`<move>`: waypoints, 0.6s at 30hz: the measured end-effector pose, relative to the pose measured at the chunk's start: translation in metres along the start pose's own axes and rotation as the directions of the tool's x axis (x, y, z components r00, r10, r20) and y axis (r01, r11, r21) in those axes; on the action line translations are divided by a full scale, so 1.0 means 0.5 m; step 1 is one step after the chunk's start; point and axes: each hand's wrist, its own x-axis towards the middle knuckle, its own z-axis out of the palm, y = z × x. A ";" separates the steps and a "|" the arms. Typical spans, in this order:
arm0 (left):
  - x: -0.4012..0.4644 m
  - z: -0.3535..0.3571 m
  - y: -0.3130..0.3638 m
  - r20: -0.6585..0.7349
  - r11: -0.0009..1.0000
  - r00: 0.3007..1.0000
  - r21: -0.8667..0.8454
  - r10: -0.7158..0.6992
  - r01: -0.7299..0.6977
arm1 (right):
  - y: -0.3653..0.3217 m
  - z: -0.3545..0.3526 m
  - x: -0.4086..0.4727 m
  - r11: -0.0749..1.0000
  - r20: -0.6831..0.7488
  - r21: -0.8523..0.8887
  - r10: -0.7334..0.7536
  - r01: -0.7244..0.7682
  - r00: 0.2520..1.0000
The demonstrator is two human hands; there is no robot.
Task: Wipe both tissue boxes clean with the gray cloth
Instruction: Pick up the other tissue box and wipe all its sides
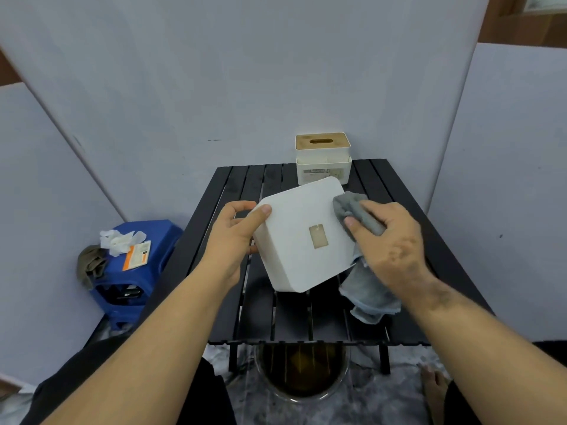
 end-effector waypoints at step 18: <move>-0.033 -0.005 0.010 0.000 0.999 0.999 -0.012 0.053 -0.053 | -0.057 0.099 -0.047 0.863 0.235 -0.225 -0.402 0.452 0.885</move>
